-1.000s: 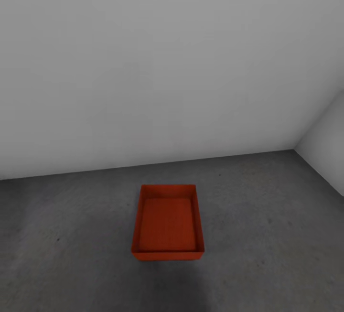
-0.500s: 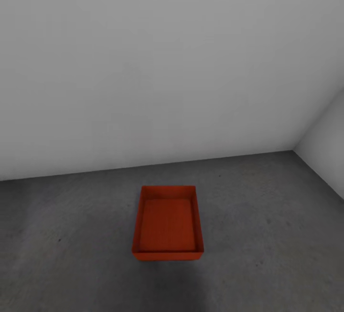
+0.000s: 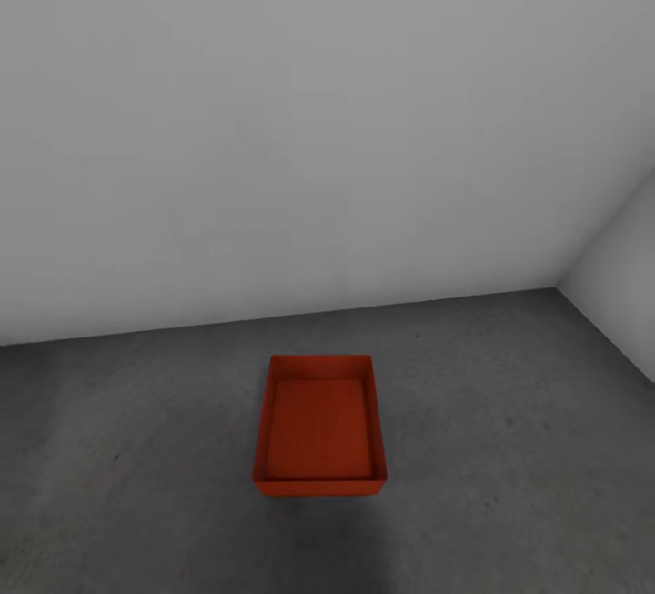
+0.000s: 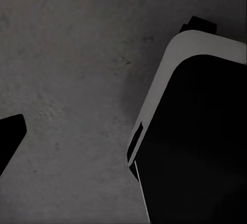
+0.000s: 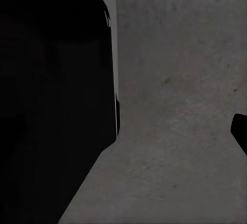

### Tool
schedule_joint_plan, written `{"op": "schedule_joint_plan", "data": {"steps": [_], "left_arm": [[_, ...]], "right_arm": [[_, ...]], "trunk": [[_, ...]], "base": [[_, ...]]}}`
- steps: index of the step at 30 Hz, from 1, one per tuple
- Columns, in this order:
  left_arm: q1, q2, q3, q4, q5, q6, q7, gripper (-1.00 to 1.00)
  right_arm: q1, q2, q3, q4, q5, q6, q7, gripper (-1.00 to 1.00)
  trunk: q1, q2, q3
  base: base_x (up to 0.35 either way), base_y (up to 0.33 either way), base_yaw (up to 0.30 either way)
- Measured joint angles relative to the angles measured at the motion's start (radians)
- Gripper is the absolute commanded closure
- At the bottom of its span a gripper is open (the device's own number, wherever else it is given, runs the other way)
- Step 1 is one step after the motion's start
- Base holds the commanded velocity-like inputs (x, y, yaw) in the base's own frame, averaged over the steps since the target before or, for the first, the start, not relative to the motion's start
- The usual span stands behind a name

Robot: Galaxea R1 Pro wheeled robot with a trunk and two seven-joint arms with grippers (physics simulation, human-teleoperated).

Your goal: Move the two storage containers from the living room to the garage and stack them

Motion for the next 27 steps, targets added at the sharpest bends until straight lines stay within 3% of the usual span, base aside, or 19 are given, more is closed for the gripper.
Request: {"op": "schedule_joint_plan", "data": {"steps": [5, 8, 12, 27], "left_arm": [[0.01, 0.005, 0.0, 0.0, 0.0, 0.0, -0.085, -1.0], [0.011, 0.009, 0.0, 0.0, 0.0, 0.0, -0.102, -1.0], [0.013, 0.012, 0.0, 0.0, 0.0, 0.0, -0.111, -1.0], [0.014, 0.012, 0.0, 0.0, -0.002, 0.002, -0.112, -1.0]], "right_arm": [[0.0, 0.001, 0.0, 0.0, 0.001, 0.001, 0.018, -1.0], [0.0, 0.0, 0.0, 0.0, 0.001, 0.001, 0.046, -1.0], [0.0, -0.005, 0.001, 0.0, 0.001, 0.002, 0.08, -1.0], [0.001, -0.005, 0.001, 0.0, 0.002, 0.004, 0.086, -1.0]], "trunk": [[-0.019, 0.035, 0.016], [-0.031, 0.056, 0.025], [-0.046, 0.084, 0.038], [-0.104, 0.189, 0.085]], "base": [[0.0, 0.0, 0.0], [0.0, 0.0, 0.0], [0.0, 0.0, 0.0], [0.0, 0.0, 0.0]]}}
